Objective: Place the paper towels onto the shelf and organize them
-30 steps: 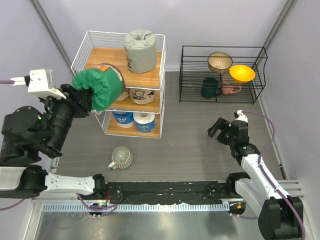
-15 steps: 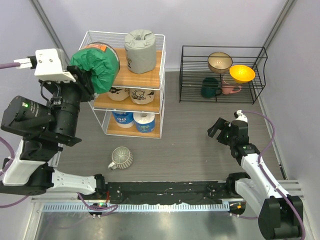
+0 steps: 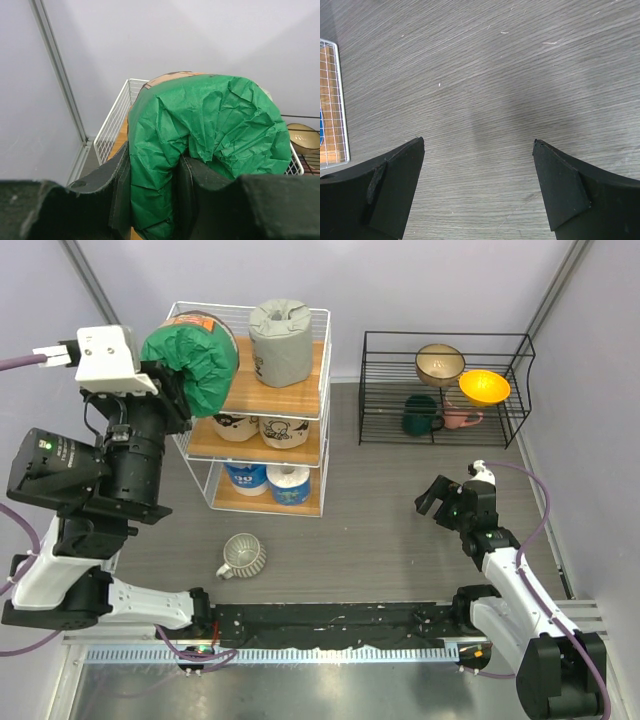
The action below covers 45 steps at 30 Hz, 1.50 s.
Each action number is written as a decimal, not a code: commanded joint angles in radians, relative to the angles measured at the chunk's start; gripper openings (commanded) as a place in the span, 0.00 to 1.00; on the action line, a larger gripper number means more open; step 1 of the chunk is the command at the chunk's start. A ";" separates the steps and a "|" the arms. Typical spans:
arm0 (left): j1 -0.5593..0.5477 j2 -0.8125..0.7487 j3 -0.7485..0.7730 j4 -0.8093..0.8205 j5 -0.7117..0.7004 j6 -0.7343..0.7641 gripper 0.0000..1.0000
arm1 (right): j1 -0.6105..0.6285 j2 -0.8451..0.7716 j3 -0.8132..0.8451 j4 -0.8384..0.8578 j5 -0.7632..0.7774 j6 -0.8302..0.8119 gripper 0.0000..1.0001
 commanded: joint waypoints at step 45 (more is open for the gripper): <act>0.893 0.331 0.561 -0.956 0.865 -0.787 0.25 | 0.003 0.018 0.003 0.043 -0.002 0.004 0.95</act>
